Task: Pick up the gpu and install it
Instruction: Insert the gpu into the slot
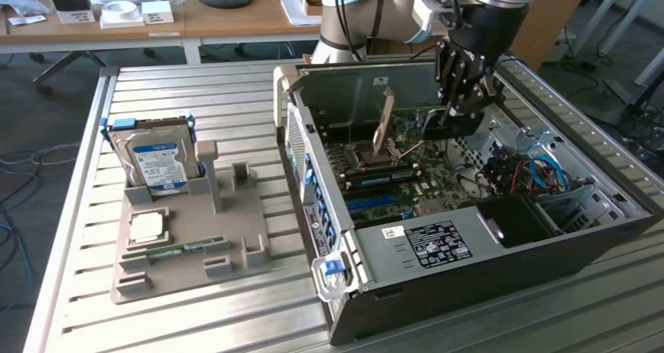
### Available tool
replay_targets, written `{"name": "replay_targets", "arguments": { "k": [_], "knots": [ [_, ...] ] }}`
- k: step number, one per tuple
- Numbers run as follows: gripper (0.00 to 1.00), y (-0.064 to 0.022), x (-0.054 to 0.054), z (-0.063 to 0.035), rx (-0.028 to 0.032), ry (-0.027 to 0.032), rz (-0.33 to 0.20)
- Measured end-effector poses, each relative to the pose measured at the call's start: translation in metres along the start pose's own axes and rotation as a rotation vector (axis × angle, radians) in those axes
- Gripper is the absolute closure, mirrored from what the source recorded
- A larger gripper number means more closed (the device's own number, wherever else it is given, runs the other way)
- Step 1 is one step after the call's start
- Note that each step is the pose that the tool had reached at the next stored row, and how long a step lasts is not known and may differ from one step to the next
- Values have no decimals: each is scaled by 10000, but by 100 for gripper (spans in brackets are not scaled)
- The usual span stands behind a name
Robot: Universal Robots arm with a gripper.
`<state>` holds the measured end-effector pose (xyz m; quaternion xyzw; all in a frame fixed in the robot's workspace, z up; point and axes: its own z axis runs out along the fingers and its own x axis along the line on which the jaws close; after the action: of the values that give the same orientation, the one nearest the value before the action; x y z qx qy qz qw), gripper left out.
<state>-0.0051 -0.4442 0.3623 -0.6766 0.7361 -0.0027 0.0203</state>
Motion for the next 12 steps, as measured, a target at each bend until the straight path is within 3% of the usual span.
{"name": "replay_targets", "arguments": {
  "k": [12],
  "knots": [
    [73,117,3,133,2,39,-1]
  ]
}}
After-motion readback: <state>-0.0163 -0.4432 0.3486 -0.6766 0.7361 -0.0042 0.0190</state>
